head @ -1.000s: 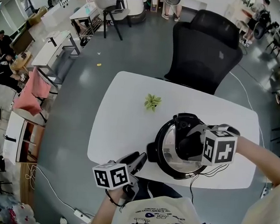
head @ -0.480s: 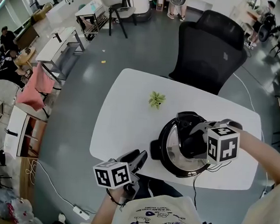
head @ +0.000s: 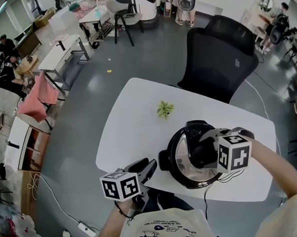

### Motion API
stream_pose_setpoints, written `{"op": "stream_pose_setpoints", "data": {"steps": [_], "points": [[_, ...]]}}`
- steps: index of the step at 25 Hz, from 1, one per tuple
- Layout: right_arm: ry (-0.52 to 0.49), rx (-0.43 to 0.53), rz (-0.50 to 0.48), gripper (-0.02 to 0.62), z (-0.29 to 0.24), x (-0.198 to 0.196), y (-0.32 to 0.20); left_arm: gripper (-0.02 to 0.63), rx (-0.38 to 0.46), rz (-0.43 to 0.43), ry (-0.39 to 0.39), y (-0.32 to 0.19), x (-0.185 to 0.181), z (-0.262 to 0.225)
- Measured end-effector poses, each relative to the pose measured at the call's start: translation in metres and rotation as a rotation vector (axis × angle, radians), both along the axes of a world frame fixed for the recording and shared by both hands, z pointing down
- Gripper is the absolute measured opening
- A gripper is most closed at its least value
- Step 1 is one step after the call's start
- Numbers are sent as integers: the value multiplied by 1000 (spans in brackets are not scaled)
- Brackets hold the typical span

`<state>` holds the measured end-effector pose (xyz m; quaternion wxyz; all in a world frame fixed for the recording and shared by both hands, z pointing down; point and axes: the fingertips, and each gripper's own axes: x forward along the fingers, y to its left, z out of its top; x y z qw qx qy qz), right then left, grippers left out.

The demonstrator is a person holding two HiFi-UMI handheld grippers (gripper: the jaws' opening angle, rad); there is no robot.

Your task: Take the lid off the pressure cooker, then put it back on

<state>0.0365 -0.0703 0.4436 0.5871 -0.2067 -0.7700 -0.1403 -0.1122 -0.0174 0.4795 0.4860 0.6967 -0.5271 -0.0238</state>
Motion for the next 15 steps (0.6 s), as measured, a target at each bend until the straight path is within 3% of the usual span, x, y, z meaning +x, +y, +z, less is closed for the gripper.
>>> {"op": "stream_pose_setpoints", "data": {"steps": [4, 8, 15], "points": [[-74, -17, 52, 391, -6, -6, -2, 150, 34, -4, -20, -5, -3, -11], [-210, -60, 136, 397, -22, -19, 3, 150, 72, -19, -56, -12, -10, -23], [-601, 20, 384, 329, -83, -40, -25, 140, 177, -58, -162, -36, -27, -61]]}}
